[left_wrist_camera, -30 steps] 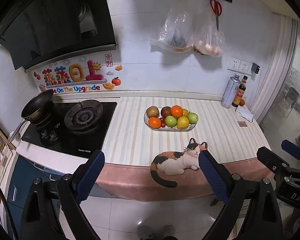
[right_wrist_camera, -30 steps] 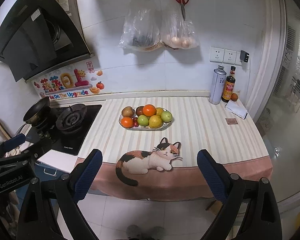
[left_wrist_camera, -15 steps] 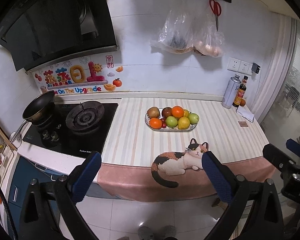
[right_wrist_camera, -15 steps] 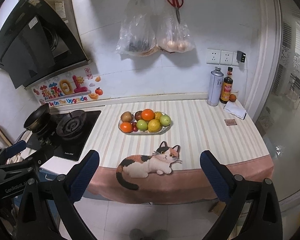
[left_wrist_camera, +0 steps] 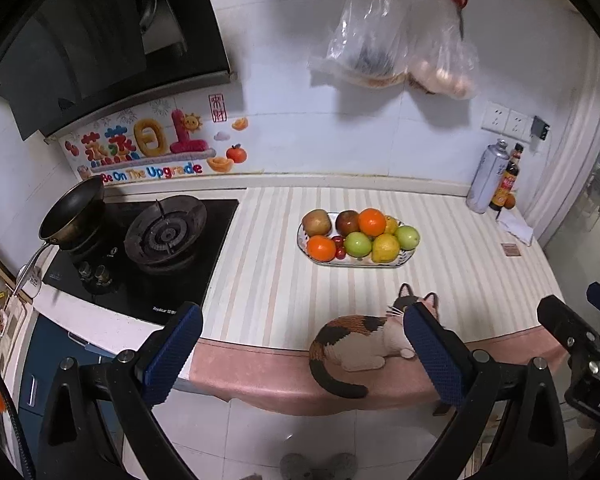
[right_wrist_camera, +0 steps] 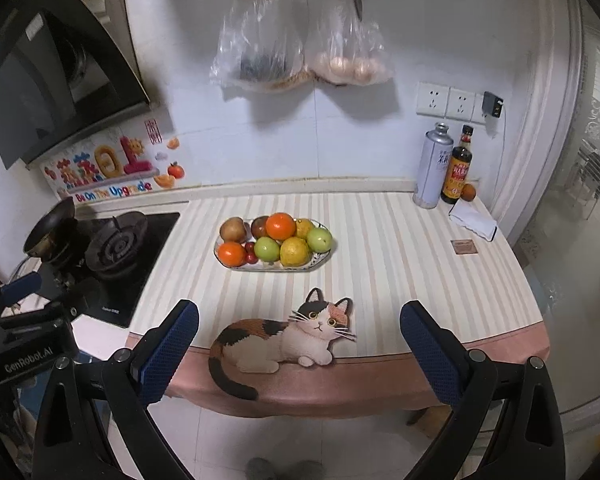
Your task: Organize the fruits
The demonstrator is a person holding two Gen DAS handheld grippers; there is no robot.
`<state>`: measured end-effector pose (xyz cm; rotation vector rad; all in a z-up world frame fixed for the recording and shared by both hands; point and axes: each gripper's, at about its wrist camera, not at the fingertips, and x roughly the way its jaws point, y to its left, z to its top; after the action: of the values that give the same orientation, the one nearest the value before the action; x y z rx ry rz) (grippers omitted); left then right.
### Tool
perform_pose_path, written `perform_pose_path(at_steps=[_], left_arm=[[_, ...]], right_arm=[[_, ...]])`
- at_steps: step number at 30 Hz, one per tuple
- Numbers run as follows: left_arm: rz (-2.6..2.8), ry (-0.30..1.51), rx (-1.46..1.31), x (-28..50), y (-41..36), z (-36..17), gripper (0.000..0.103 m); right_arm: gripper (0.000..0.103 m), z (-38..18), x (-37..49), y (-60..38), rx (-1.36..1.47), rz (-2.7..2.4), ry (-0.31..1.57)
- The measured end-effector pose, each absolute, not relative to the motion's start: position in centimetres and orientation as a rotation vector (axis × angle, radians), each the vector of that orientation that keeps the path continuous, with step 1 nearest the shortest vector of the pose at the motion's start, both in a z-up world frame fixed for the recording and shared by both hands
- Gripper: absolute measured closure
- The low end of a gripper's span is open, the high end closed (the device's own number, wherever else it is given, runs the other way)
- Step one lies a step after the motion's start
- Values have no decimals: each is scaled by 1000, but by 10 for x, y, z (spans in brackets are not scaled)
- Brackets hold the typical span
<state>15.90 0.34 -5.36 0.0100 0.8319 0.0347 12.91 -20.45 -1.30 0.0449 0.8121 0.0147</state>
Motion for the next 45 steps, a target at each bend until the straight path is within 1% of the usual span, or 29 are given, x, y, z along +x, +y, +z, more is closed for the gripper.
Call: perform_pose_path(at_steps=[8, 17, 45], left_arm=[[54, 866, 19, 186, 4, -68, 0], [56, 903, 18, 197, 4, -80, 0], [22, 906, 9, 193, 1, -78, 0]], right_arm=[[0, -38, 160, -201, 51, 14, 858], [0, -45, 170, -201, 80, 13, 868], [0, -47, 168, -201, 83, 3, 888]])
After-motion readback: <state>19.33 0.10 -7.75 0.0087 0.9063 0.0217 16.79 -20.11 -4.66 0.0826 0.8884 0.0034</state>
